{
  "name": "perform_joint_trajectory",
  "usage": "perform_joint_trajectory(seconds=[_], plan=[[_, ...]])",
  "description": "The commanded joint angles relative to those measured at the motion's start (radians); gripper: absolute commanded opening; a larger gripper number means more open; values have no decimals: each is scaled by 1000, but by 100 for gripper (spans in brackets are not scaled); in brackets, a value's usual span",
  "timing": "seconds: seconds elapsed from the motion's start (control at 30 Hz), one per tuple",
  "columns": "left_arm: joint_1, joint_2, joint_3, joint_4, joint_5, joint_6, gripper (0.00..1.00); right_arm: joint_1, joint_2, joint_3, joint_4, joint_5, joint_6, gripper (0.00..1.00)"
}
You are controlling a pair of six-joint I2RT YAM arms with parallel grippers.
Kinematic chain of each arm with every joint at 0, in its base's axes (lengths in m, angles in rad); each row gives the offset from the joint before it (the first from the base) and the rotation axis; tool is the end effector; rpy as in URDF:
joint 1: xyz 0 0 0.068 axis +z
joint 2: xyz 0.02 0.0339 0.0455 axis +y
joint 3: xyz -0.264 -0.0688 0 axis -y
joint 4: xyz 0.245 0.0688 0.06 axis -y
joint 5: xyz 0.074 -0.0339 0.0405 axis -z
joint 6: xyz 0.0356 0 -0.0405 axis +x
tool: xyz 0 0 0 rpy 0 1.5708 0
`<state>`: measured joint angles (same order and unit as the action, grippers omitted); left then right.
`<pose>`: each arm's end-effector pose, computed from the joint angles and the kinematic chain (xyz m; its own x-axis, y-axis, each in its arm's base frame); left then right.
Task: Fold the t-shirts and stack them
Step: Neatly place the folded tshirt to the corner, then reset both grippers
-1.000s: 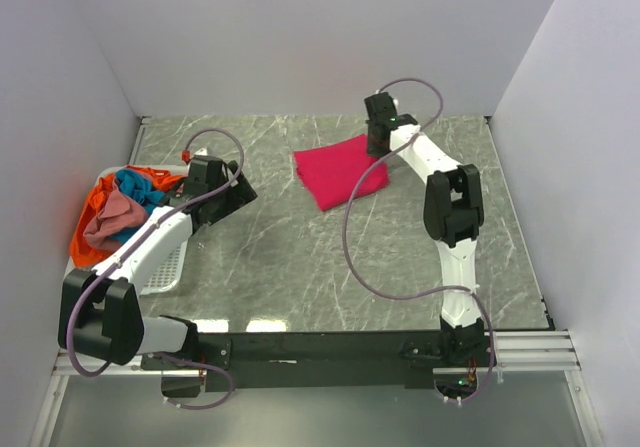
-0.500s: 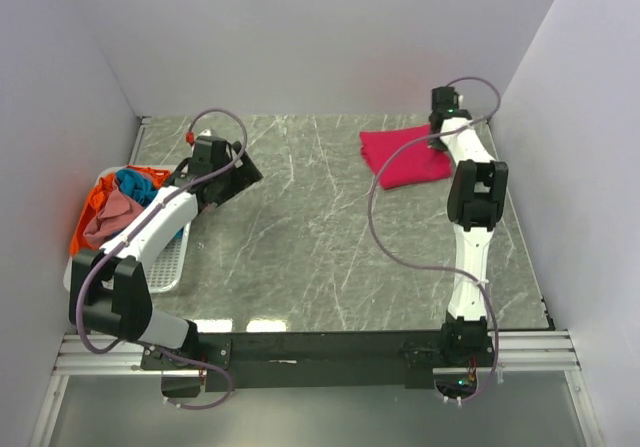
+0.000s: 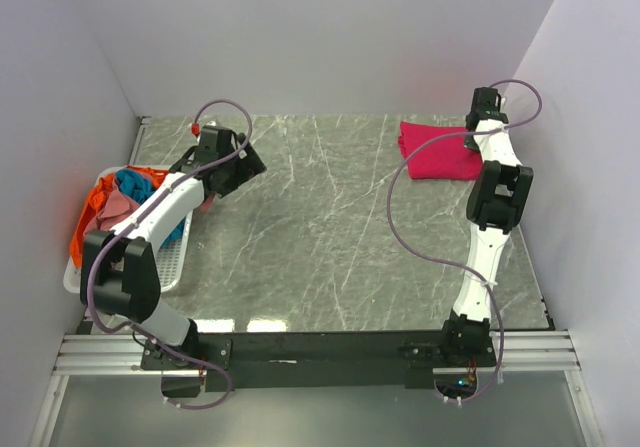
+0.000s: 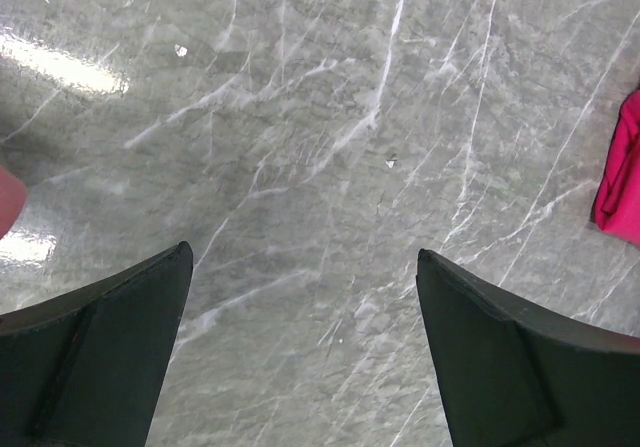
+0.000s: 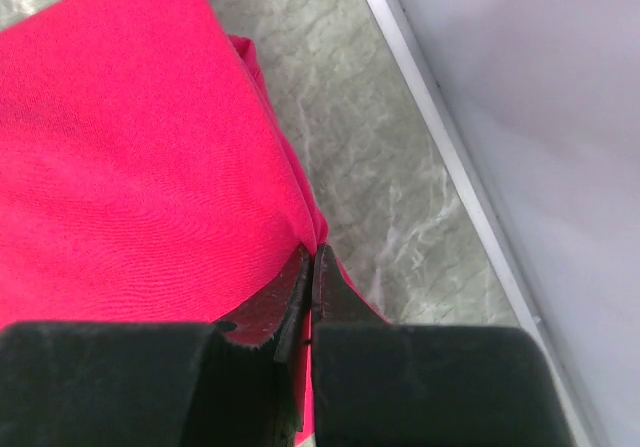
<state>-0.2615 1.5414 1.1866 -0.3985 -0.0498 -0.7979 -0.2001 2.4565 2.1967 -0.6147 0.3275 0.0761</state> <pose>0.3315 -0.0869 0.2736 -0.6211 -0.5739 -0.5337 -0.3173 0.8068 -0.4984 0.5325 -0.1197 0.1930 -0.7201 0.2195 -0.6583 0.4464 0.8728 -0.1973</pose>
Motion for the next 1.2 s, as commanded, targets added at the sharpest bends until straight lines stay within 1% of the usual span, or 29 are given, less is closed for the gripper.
perform_joint_trajectory(seconds=[0.0,0.2,0.33,0.37,0.43,0.47,0.53,0.6,0.7,0.73,0.77,0.8,0.87,0.9,0.93,0.97,1.0,1.03,1.07,1.1,1.13,1.17], plan=[[-2,-4,47,-3,1,14,99,-9,-45,21,41,2,-32,0],[-2,-18,67,-29,-27,22,99,-16,-34,47,21,2,-13,0],[-2,-64,62,-49,-59,22,100,-16,-83,0,32,44,22,1],[-2,-79,59,-53,-68,20,100,-13,-118,-11,27,60,36,14],[-2,-119,45,-63,-102,14,99,-15,-163,-63,35,70,71,44],[-2,-130,45,-80,-113,16,99,-13,-212,-87,65,70,79,57],[-2,-165,51,-105,-142,11,100,-13,-257,-142,84,52,93,67],[-2,-196,27,-115,-148,8,99,-13,-322,-178,90,7,115,69],[-2,-305,-48,-86,-133,-10,99,10,-436,-311,136,-42,140,71],[-2,-325,-65,-82,-128,-20,99,19,-500,-384,142,-56,148,71],[-2,-345,-79,-83,-125,-21,99,30,-534,-425,156,-54,155,71],[-2,-378,-97,-95,-128,-24,100,57,-572,-507,164,-56,175,71],[-2,-408,-113,-109,-143,-37,99,89,-698,-601,188,-56,221,72],[-2,-431,-131,-117,-145,-44,99,123,-746,-702,202,-62,237,72],[-2,-441,-142,-117,-148,-44,99,148,-842,-756,217,-62,254,72],[-2,-454,-165,-115,-147,-49,100,168,-894,-813,249,-65,286,73],[-2,-477,-179,-112,-142,-55,99,188,-944,-913,262,-68,303,73],[-2,-487,-191,-102,-140,-55,99,236,-1037,-966,273,-68,321,73],[-2,-500,-205,-96,-140,-58,99,254,-1083,-1021,302,-85,352,73],[-2,-523,-226,-92,-143,-61,99,274,-1128,-1119,320,-96,367,73],[-2,-532,-232,-88,-147,-61,99,286,-1210,-1171,341,-113,378,73],[-2,-543,-245,-89,-159,-58,99,309,-1250,-1218,375,-143,395,73]])
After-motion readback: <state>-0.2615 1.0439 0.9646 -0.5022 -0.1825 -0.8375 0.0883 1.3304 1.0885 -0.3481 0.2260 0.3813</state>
